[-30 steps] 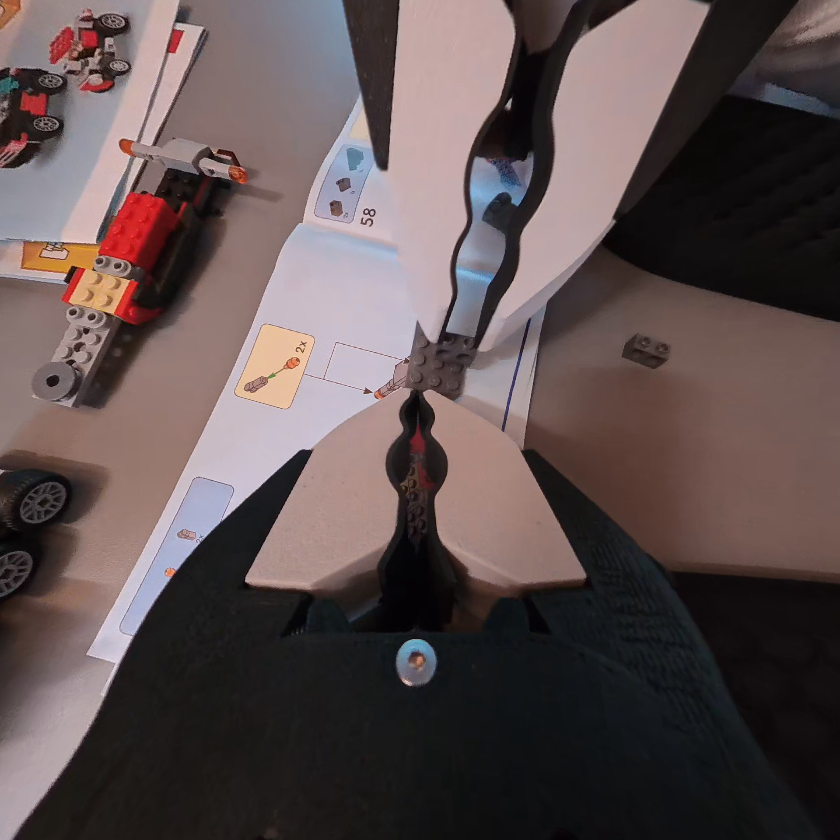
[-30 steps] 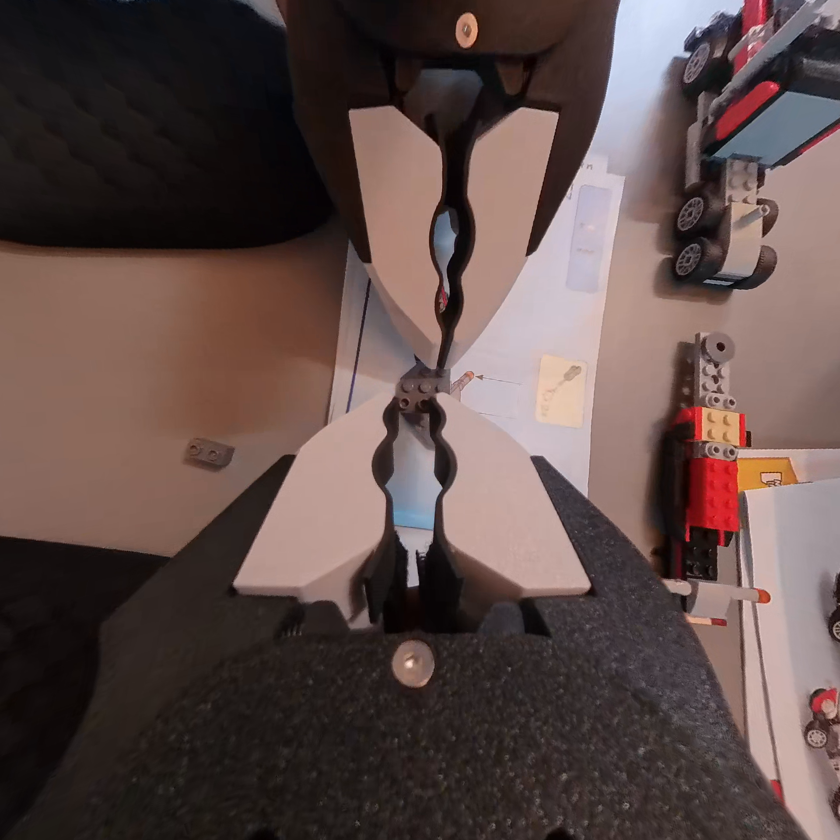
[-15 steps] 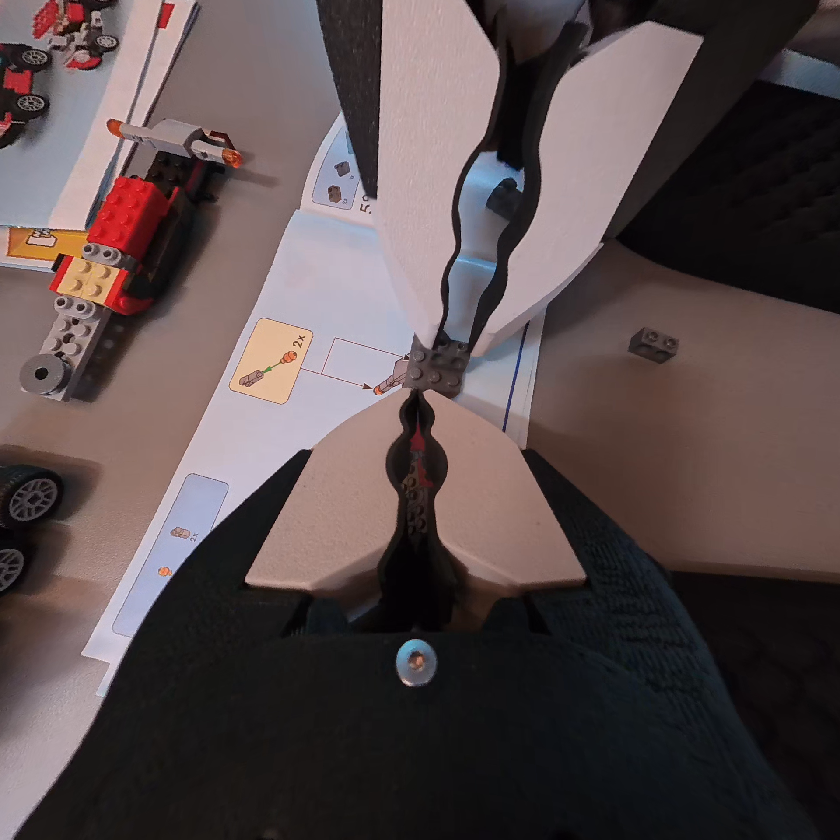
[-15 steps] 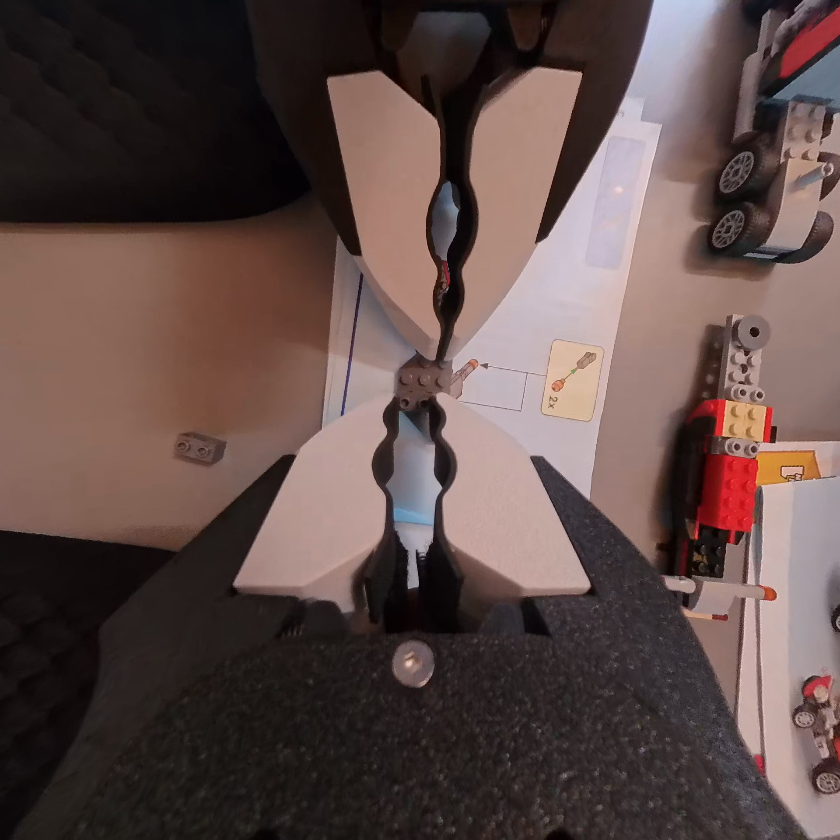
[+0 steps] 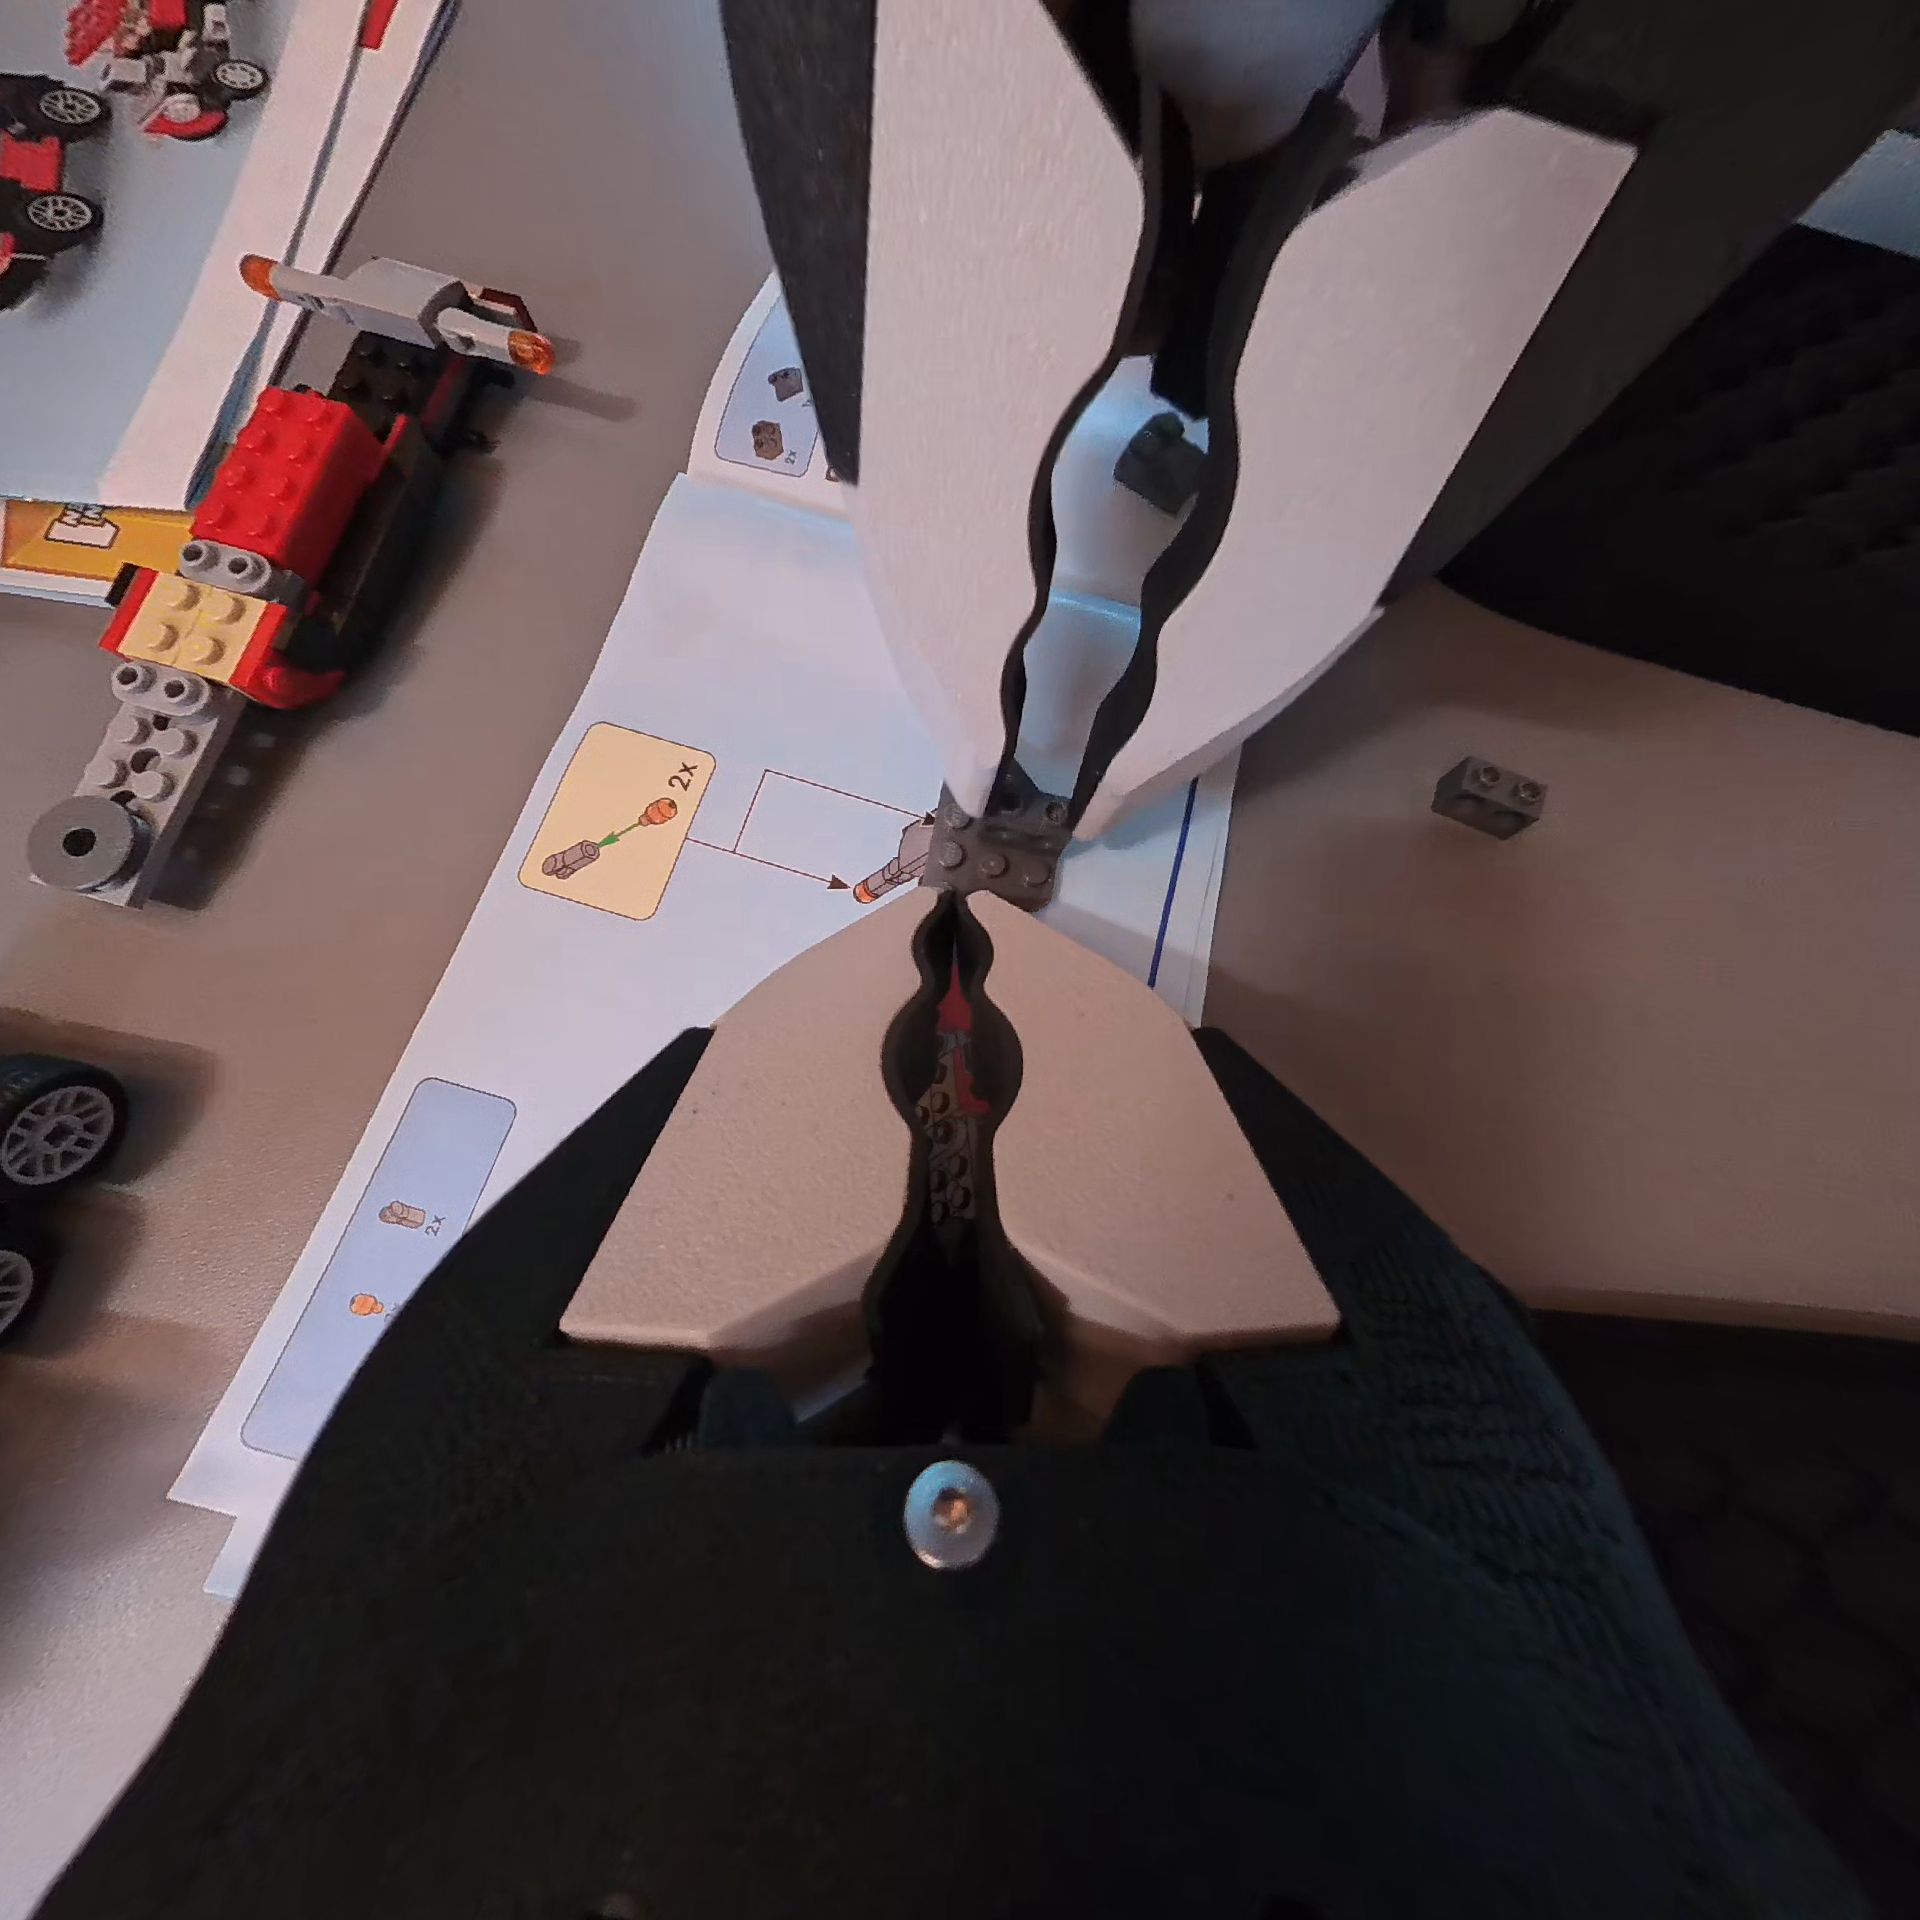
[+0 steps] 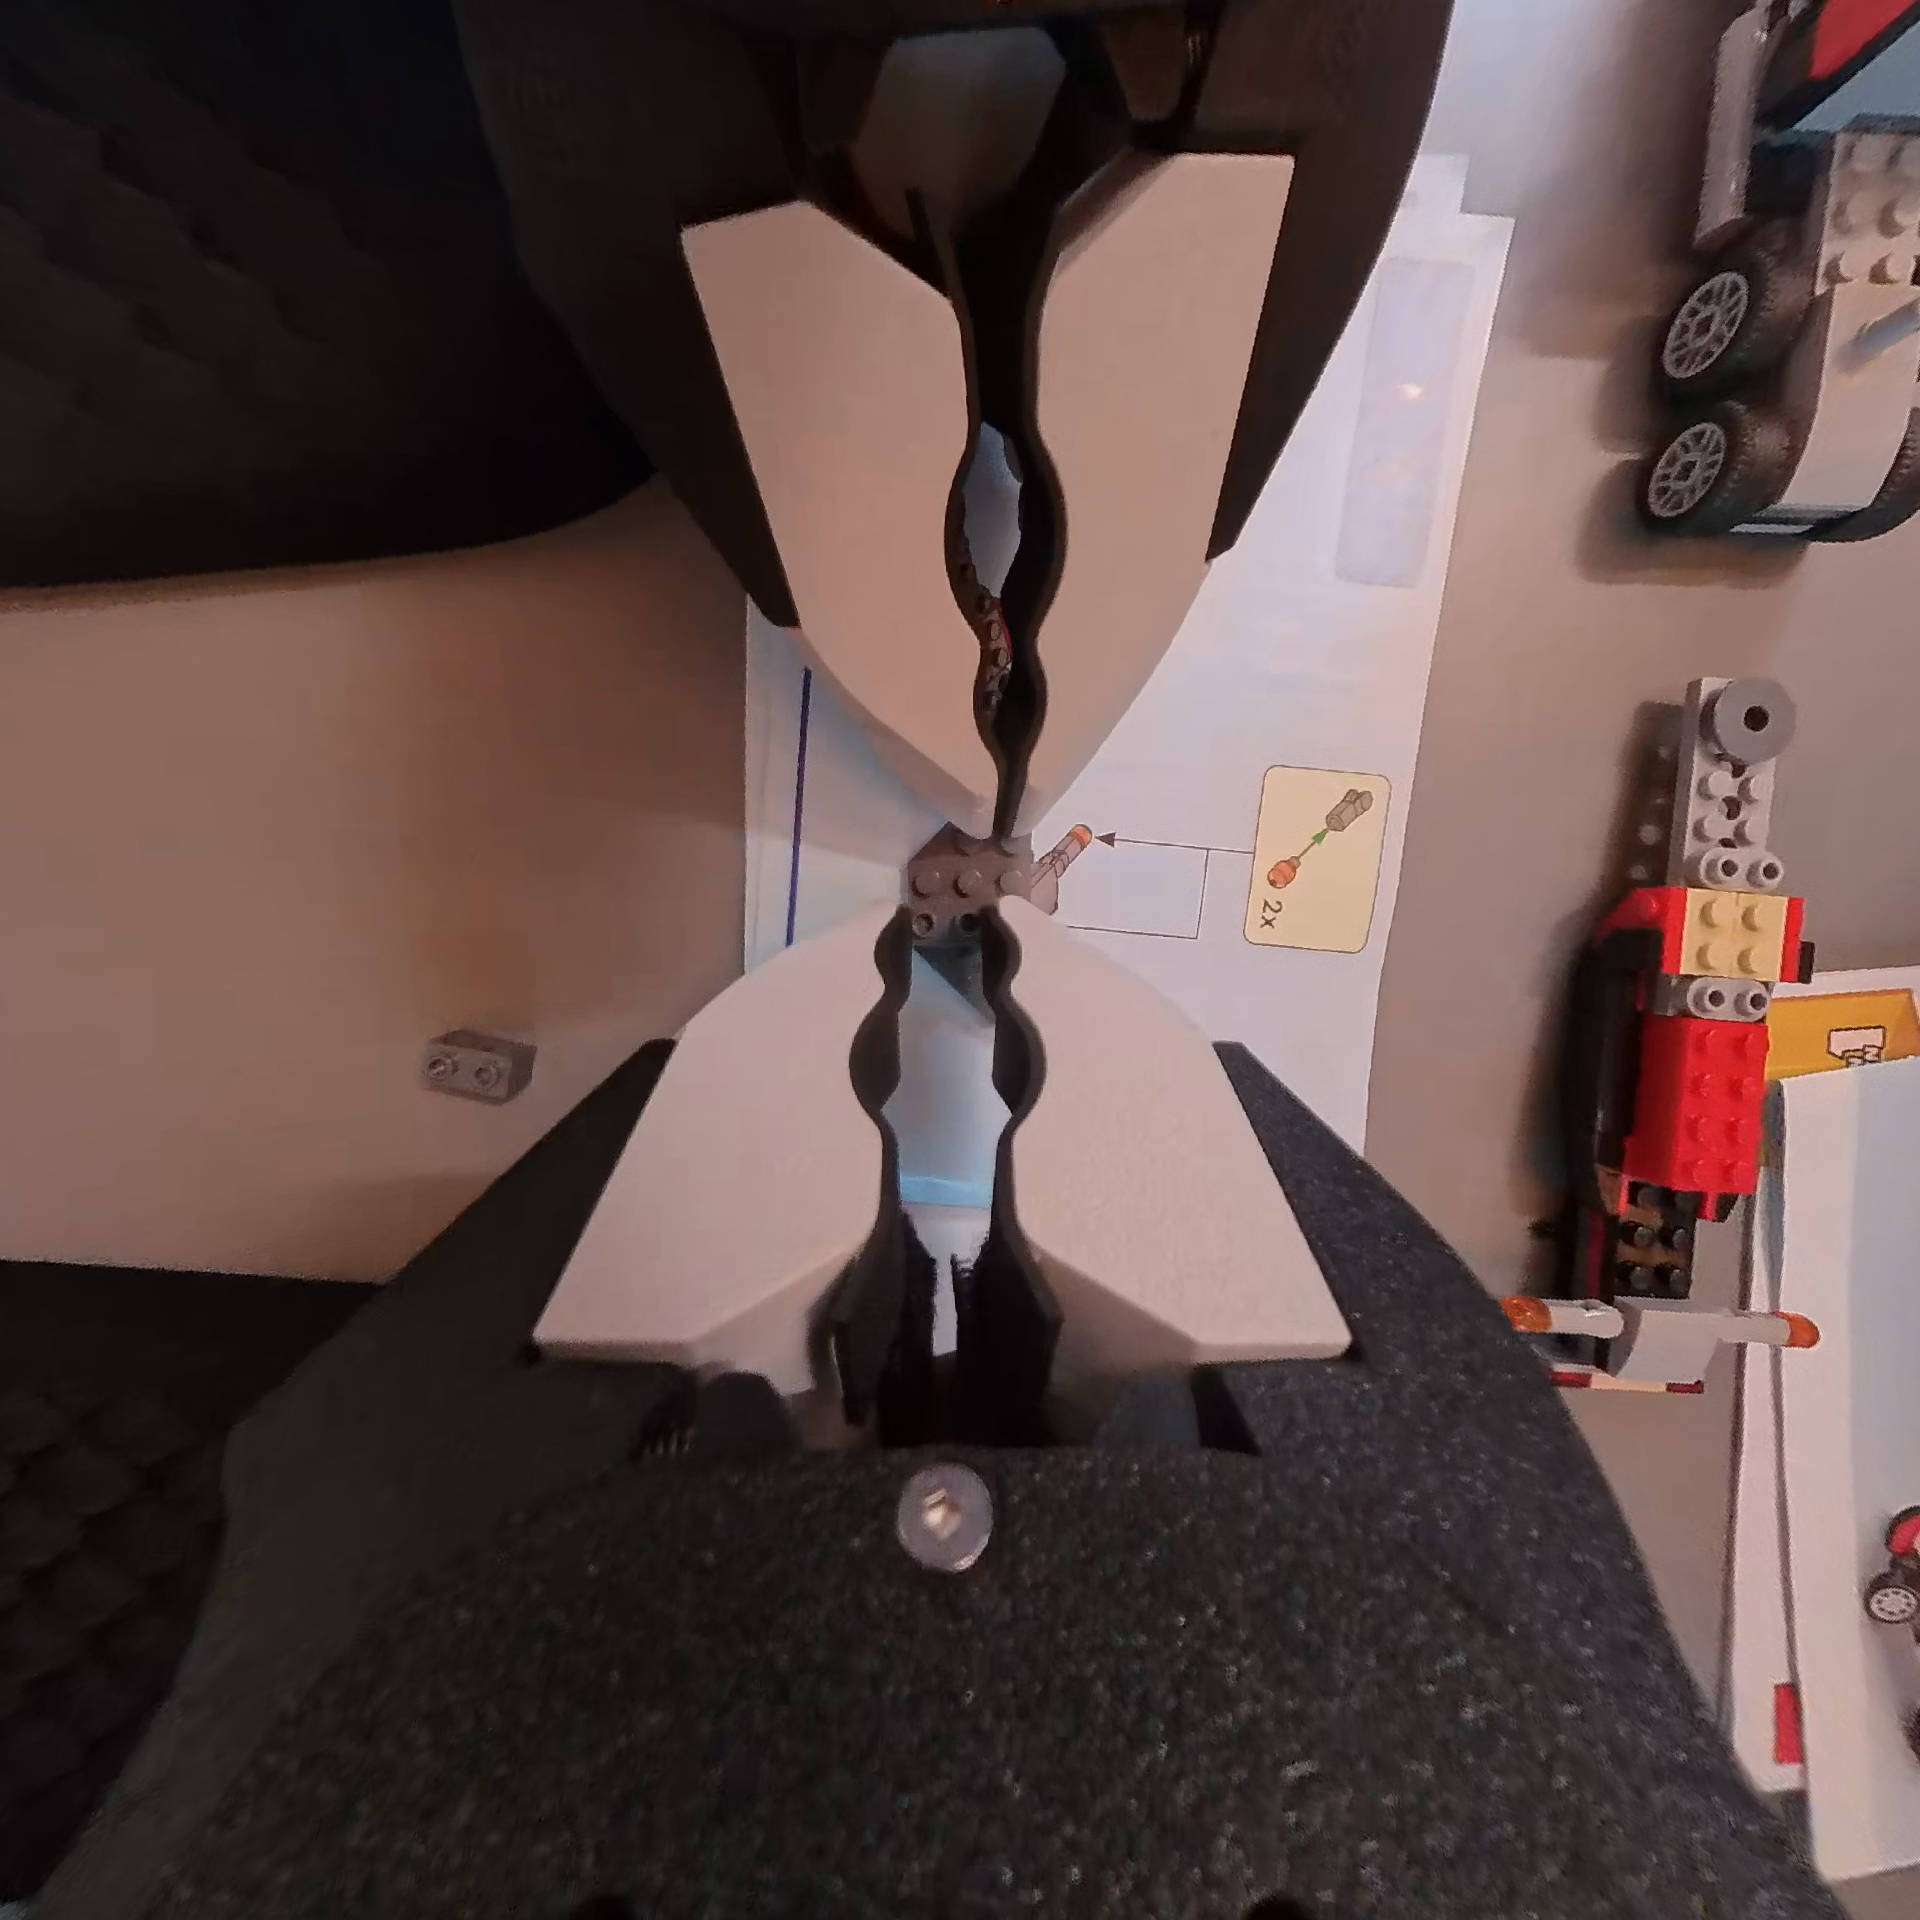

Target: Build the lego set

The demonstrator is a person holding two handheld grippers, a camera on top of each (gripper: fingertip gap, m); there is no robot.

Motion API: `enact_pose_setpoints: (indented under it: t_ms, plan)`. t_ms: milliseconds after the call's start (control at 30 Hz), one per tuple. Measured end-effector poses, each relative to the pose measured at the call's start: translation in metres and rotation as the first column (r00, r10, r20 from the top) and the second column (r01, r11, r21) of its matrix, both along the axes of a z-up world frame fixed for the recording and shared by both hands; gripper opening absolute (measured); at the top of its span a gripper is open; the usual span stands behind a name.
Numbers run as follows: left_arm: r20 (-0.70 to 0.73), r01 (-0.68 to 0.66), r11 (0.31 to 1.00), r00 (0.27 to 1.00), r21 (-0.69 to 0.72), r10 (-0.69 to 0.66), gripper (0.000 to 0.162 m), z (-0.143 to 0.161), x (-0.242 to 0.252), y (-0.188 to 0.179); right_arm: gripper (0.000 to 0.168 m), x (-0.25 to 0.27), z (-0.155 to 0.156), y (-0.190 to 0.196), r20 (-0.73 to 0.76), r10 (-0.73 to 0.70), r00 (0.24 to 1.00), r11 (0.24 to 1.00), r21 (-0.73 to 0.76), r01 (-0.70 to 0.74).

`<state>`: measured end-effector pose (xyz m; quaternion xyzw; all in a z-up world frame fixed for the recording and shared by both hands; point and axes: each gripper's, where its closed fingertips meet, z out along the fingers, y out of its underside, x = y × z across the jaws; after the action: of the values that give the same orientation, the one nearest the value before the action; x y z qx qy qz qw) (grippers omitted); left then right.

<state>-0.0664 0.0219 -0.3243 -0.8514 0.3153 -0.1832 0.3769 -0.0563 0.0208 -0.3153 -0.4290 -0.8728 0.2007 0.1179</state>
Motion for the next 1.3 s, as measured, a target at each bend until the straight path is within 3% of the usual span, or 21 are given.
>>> enact_pose_setpoints:
  t_ms: [667, 800, 867, 933, 1000, 1100, 1300]
  plan:
    - [0.010, -0.003, 1.000, 1.000, -0.008, 0.003, 0.001, 0.000, 0.000, 0.000, 0.014, 0.001, -0.004, 0.002, 0.098, -0.101, 0.990, 0.993, -0.044, 0.105]
    - [0.006, -0.004, 1.000, 1.000, -0.004, 0.004, 0.001, 0.000, 0.000, 0.000, 0.013, 0.000, -0.002, 0.001, 0.022, -0.012, 1.000, 1.000, -0.003, 0.012]
    - [0.008, -0.005, 1.000, 1.000, -0.005, 0.005, 0.001, 0.000, 0.000, 0.000, 0.042, 0.000, 0.005, 0.002, -0.058, -0.045, 0.997, 0.999, -0.011, 0.044]
    - [0.007, -0.006, 1.000, 1.000, -0.004, 0.006, 0.001, 0.000, 0.000, 0.000, 0.047, 0.009, 0.019, -0.004, -0.112, -0.094, 0.989, 0.993, -0.085, 0.085]
    - [0.010, -0.011, 1.000, 1.000, -0.006, 0.011, 0.001, 0.000, -0.001, 0.001, 0.041, 0.032, 0.023, -0.020, -0.097, -0.087, 0.991, 0.989, -0.131, 0.074]
    - [0.013, -0.013, 1.000, 1.000, -0.007, 0.013, 0.003, 0.000, -0.001, 0.001, 0.034, 0.066, 0.006, -0.043, 0.009, -0.066, 0.998, 0.992, -0.104, 0.066]
    - [0.006, -0.009, 1.000, 1.000, 0.000, 0.009, 0.003, 0.001, -0.001, 0.000, 0.023, 0.076, -0.001, -0.053, 0.000, -0.132, 0.991, 0.988, -0.076, 0.132]
